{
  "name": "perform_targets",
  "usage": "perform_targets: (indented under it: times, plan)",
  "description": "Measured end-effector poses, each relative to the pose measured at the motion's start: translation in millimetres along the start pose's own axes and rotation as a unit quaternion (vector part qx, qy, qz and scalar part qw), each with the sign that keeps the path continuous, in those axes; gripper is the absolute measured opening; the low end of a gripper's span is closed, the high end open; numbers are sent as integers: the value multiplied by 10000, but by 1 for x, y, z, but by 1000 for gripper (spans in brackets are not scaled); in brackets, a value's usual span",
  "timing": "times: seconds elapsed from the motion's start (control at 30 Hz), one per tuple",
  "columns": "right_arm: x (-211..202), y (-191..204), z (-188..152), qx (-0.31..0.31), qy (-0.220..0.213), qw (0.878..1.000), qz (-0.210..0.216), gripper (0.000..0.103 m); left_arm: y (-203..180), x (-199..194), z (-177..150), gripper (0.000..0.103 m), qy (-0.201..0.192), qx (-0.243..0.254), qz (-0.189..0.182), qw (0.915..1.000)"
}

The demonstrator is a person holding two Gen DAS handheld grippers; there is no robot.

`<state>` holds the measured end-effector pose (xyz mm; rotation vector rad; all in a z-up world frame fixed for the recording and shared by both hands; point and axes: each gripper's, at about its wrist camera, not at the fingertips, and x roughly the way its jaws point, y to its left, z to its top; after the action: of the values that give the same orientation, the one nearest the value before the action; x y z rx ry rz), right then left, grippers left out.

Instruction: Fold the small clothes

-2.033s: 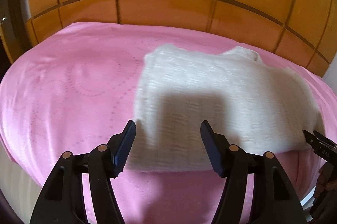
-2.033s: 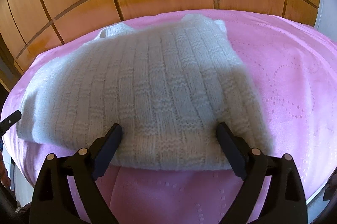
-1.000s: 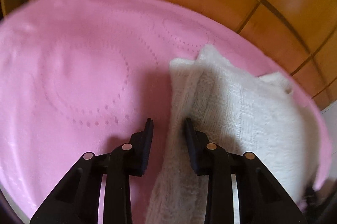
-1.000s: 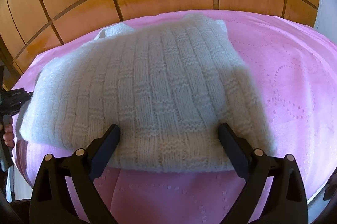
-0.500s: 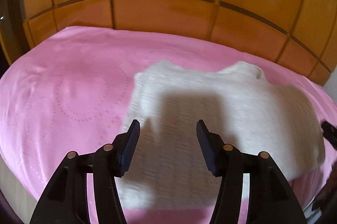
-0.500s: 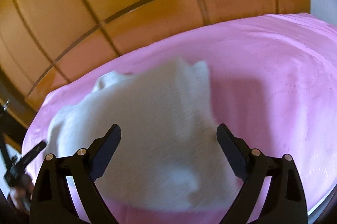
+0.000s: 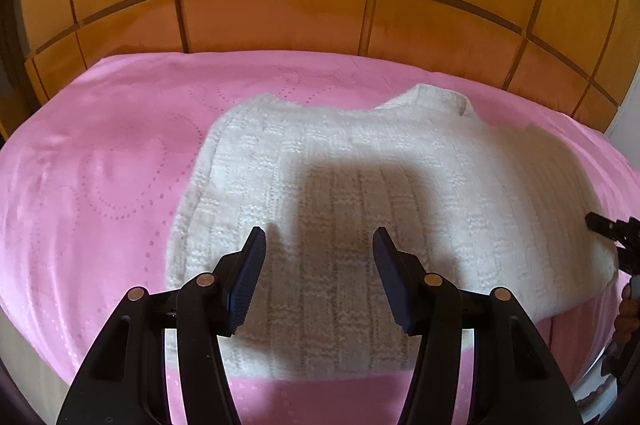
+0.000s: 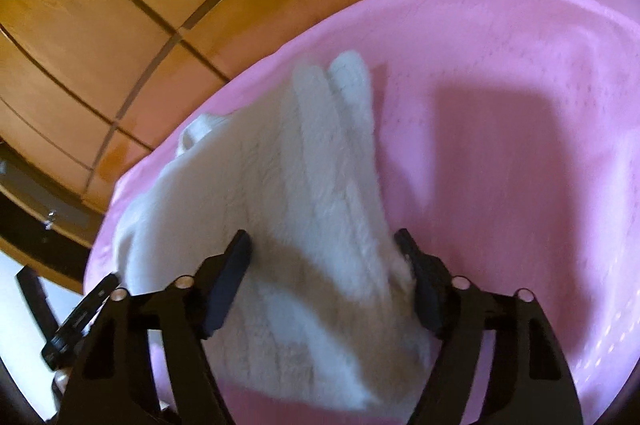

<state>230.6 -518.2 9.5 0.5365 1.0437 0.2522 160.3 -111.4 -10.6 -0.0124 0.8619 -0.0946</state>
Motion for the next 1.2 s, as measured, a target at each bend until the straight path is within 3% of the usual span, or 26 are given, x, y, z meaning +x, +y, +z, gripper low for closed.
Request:
perform_targets:
  times: [0.13,0.3,0.5,0.73,0.9,1.03,1.13,1.2]
  plan:
    - [0,3,-5,-140,164,9998,20,66,-4,2,0,55,3,43,-20,10000]
    - [2,14,-5,-311,252,9991,-147,35,-5,5,-1,55,48,26,-59,10000]
    - [3,32,-4,-523,279,9972,-455,25,-5,9,-2,55,102,70,-119,9999]
    - [-10,60,3,-664,267,9961,-520,21,-1,19,-4,57,162,-52,-303,9994]
    - [-25,118,11,-1210,129,9924,-206,19,14,18,-3,57,208,-282,-782,9963]
    - [-21,172,14,-1552,103,9876,201,17,31,17,-1,41,293,-552,-1282,9898]
    - [-6,215,14,-1726,123,9834,554,17,49,15,0,37,309,-931,-1841,9780]
    - [11,247,11,-1892,175,9788,768,16,62,13,1,37,290,-1154,-2016,9722]
